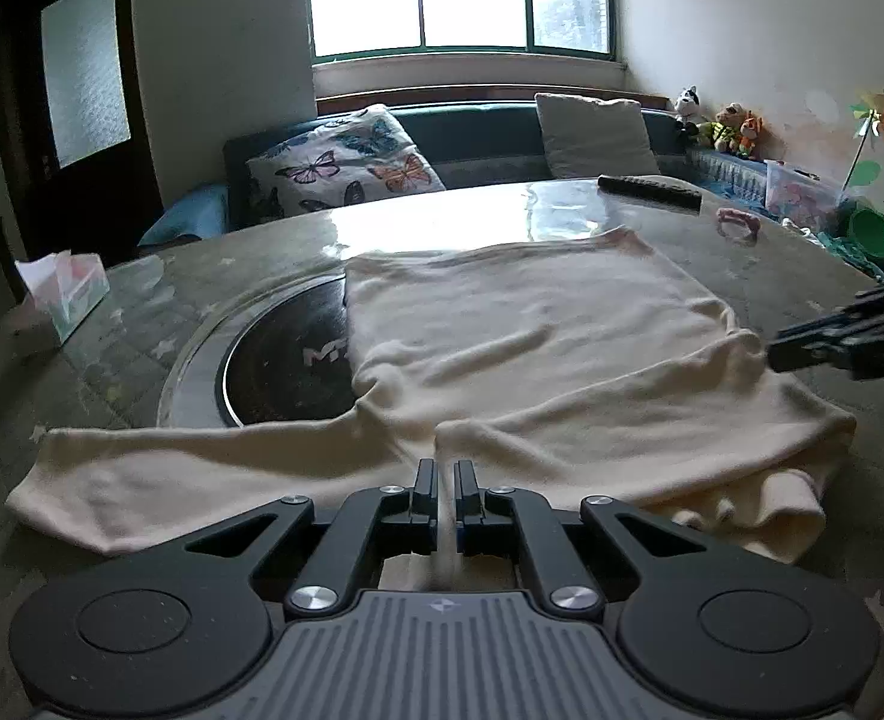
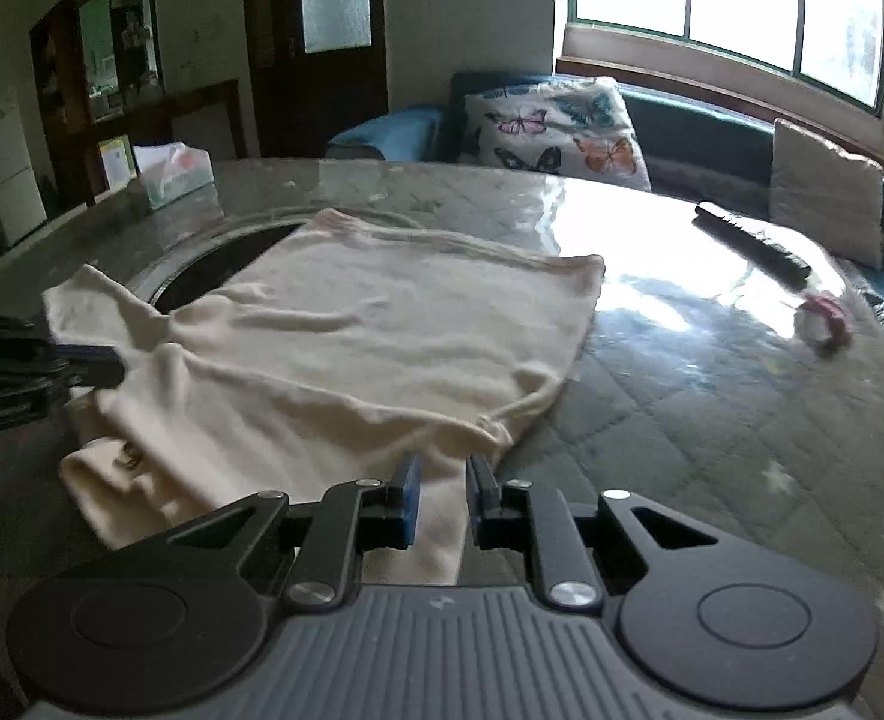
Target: Fold clothes
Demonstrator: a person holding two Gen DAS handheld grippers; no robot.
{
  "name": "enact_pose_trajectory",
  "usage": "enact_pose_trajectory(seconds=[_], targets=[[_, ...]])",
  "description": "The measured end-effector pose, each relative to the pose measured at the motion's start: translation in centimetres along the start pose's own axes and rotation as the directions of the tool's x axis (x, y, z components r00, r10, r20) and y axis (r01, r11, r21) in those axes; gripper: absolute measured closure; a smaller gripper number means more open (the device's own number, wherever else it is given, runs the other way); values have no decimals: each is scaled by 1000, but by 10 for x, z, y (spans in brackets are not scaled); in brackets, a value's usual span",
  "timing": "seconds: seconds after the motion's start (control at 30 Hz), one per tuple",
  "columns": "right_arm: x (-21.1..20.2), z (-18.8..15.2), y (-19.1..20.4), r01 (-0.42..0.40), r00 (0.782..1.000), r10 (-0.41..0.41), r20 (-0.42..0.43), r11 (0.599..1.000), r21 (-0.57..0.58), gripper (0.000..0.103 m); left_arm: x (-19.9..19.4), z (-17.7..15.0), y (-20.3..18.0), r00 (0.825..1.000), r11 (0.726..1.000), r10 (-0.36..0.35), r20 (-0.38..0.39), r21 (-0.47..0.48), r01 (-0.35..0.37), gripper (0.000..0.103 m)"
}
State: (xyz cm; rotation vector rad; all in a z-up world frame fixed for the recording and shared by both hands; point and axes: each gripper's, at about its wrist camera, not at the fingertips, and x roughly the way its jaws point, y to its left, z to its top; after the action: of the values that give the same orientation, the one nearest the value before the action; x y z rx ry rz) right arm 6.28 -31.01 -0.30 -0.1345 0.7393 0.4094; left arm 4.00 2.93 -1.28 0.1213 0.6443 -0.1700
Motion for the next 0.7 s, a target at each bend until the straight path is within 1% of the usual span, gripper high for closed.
enact_pose_trajectory(seconds=[0.03, 0.1, 0.13, 0.17, 0.23, 0.3, 0.33, 0.37, 0.4, 0.47, 0.53, 0.6, 0.7], targets=[[7, 2, 0, 2, 1000, -2, -6, 1000, 1, 88, 0, -2, 2, 1000, 1000, 3, -4, -5, -3, 97], [21, 5, 1, 5, 1000, -5, -18, 1000, 3, 88, 1, -5, 5, 1000, 1000, 11, -12, -16, -11, 93], [28, 6, 1, 7, 1000, -7, -23, 1000, 5, 88, 0, -7, 7, 1000, 1000, 16, -14, -22, -16, 88], [32, 6, 2, 13, 1000, -13, -19, 1000, -2, 88, 0, -8, 8, 1000, 999, 19, -16, -26, -20, 81], [32, 8, 4, 21, 1000, -21, -19, 1000, -6, 88, -2, -12, 13, 999, 999, 28, -17, -36, -29, 73], [30, 11, 7, 25, 1000, -25, -11, 1000, -16, 87, -6, -14, 18, 999, 998, 30, -10, -51, -30, 72], [29, 12, 10, 15, 1000, -15, -9, 1000, -22, 87, -8, -15, 22, 999, 997, 37, -6, -62, -37, 68], [28, 13, 13, 5, 1000, -5, -8, 1000, -28, 87, -9, -15, 25, 999, 996, 44, -2, -73, -44, 61], [28, 13, 15, -5, 1000, 5, -7, 999, -34, 87, -11, -15, 29, 999, 995, 52, 3, -84, -51, 58], [29, 14, 21, -21, 1000, 21, -12, 999, -50, 86, -13, -16, 40, 996, 990, 90, 5, -113, -89, 51], [36, 11, 31, -28, 999, 25, -38, 996, -80, 83, -16, -17, 52, 991, 981, 131, 4, -146, -129, 48], [38, 11, 41, -19, 999, 15, -34, 993, -117, 82, -19, -18, 70, 983, 964, 182, -8, -197, -180, 48], [33, 18, 57, -63, 998, 62, -16, 988, -140, 79, -20, -20, 98, 967, 933, 252, -33, -257, -252, 48]])
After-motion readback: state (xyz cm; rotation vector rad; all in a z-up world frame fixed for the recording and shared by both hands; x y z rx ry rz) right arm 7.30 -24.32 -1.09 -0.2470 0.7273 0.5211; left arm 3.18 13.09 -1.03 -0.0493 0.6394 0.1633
